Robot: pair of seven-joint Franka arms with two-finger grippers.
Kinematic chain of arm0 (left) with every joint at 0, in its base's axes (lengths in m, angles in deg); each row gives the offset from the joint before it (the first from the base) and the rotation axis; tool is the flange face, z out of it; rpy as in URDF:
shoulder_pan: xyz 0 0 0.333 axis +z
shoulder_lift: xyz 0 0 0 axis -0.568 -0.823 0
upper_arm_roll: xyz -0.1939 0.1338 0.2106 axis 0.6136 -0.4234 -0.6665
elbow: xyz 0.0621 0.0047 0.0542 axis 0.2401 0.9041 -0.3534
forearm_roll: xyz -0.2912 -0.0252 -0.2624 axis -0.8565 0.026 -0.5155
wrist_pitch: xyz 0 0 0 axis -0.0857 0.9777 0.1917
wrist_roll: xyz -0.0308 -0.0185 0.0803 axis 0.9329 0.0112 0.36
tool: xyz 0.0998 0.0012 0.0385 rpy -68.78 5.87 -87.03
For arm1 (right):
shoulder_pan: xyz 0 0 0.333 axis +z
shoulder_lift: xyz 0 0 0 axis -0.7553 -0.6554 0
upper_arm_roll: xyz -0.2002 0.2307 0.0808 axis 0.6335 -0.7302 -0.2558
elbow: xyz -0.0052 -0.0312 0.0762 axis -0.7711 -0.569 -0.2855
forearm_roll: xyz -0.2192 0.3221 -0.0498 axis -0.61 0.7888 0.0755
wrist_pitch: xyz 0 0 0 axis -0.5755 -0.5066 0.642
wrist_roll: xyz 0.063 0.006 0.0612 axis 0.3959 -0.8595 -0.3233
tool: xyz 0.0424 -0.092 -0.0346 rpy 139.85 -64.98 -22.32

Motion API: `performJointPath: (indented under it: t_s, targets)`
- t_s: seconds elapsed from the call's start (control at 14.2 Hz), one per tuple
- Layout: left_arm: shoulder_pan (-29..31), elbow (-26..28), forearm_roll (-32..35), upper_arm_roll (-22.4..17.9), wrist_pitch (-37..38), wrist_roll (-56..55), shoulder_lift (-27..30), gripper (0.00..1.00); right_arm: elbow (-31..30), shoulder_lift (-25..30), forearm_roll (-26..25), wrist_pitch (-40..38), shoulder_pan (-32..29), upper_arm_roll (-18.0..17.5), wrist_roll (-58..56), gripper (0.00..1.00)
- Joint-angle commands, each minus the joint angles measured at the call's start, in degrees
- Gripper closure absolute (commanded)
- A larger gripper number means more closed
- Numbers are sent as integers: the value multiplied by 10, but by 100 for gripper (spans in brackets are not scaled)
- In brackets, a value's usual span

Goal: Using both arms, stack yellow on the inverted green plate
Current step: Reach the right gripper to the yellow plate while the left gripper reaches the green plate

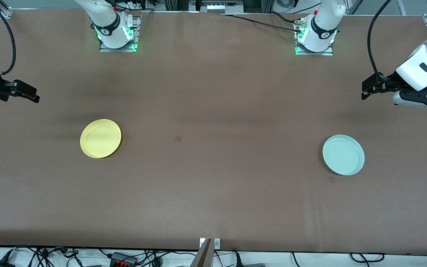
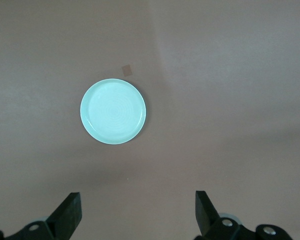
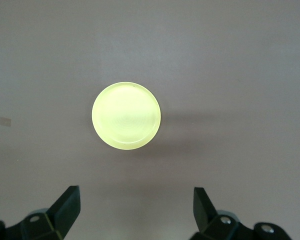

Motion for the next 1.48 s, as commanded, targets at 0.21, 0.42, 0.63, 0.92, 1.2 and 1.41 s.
performJointPath:
  t_s: [0.21, 0.42, 0.63, 0.92, 1.2, 1.41]
  targets:
    - [4, -7, -5, 4, 10, 4, 4, 0, 0, 4, 0, -13, -10, -1, -3, 0]
    - [4, -7, -5, 4, 10, 4, 4, 0, 2, 4, 2, -13, -17, -1, -4, 0]
    - [4, -7, -5, 4, 10, 4, 4, 0, 2, 2, 2, -13, -19, -1, -10, 0]
    - [4, -7, -5, 4, 10, 4, 4, 0, 3, 0, 3, -13, -23, -1, -11, 0]
    - [4, -7, -5, 4, 10, 4, 4, 0, 7, -12, 3, -10, -24, -2, -26, 0]
    - [0, -8, -5, 10, 14, -4, 4, 0, 8, -26, 5, -6, -24, -2, -27, 0]
